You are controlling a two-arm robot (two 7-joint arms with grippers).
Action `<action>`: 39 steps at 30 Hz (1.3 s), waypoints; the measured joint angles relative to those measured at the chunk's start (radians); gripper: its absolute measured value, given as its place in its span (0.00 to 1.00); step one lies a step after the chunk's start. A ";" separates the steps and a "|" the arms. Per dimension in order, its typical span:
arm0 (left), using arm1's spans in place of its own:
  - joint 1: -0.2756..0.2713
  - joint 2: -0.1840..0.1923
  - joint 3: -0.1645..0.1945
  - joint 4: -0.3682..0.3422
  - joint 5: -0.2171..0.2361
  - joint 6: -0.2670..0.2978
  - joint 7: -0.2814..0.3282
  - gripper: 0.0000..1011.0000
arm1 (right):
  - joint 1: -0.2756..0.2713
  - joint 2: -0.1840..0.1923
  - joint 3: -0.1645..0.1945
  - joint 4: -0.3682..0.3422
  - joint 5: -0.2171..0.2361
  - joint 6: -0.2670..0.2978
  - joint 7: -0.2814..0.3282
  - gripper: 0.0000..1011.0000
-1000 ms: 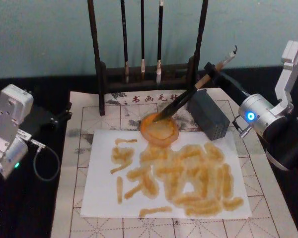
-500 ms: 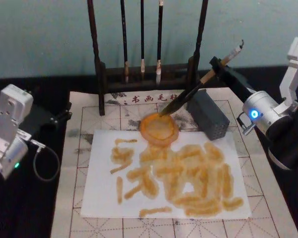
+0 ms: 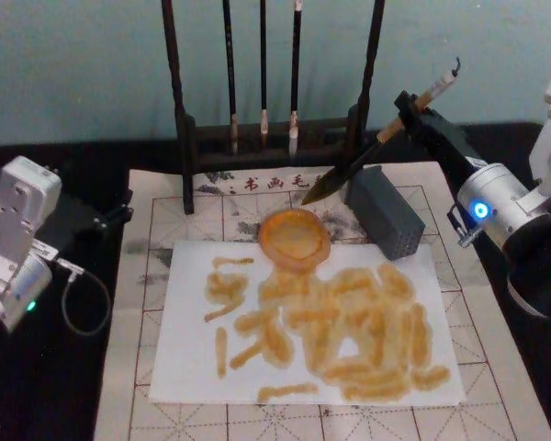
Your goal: Pick up the brush from the inkstone, write on the paper, then place the brush back to its original position.
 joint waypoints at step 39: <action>0.000 0.000 0.000 0.000 0.000 0.000 0.000 0.99 | -0.151 0.278 -0.096 -0.304 -0.089 -0.024 0.464 0.18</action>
